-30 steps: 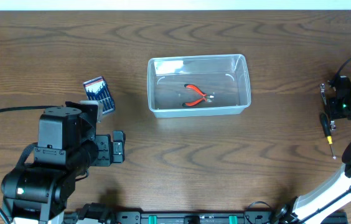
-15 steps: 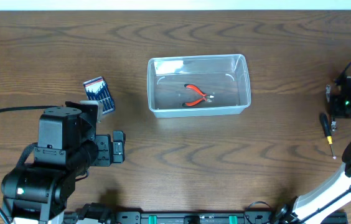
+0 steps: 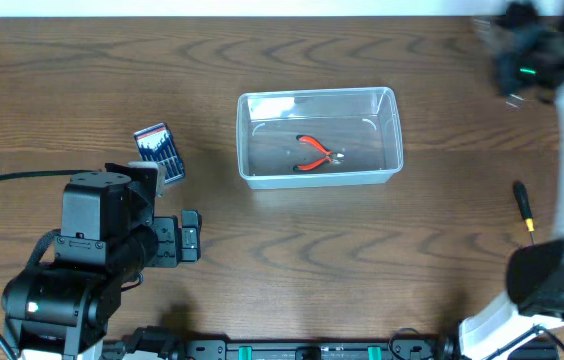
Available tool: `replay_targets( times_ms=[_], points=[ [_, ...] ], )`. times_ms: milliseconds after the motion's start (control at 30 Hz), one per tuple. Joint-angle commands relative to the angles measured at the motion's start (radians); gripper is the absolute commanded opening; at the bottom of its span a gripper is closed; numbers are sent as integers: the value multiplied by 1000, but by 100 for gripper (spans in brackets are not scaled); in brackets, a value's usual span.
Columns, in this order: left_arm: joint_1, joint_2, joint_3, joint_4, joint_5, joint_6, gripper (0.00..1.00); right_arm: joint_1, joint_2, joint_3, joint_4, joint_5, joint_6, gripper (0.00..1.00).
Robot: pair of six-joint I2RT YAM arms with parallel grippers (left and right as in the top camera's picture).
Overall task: Pack container
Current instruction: 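Carry the wrench with right gripper into the container and release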
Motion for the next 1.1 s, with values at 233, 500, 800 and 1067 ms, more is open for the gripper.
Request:
replay_targets(
  times_ms=[233, 500, 800, 1067],
  points=[
    [3, -2, 19, -3, -4, -5, 98, 415, 90, -40, -19, -26, -575, 1],
    [3, -2, 19, -3, -5, -5, 98, 453, 303, -40, -32, -79, -582, 1],
    [3, -2, 19, -3, -5, -5, 98, 452, 494, -40, -5, -82, -578, 1],
    [3, -2, 19, -3, -5, -6, 98, 449, 520, -40, 7, -82, -578, 1]
  ],
)
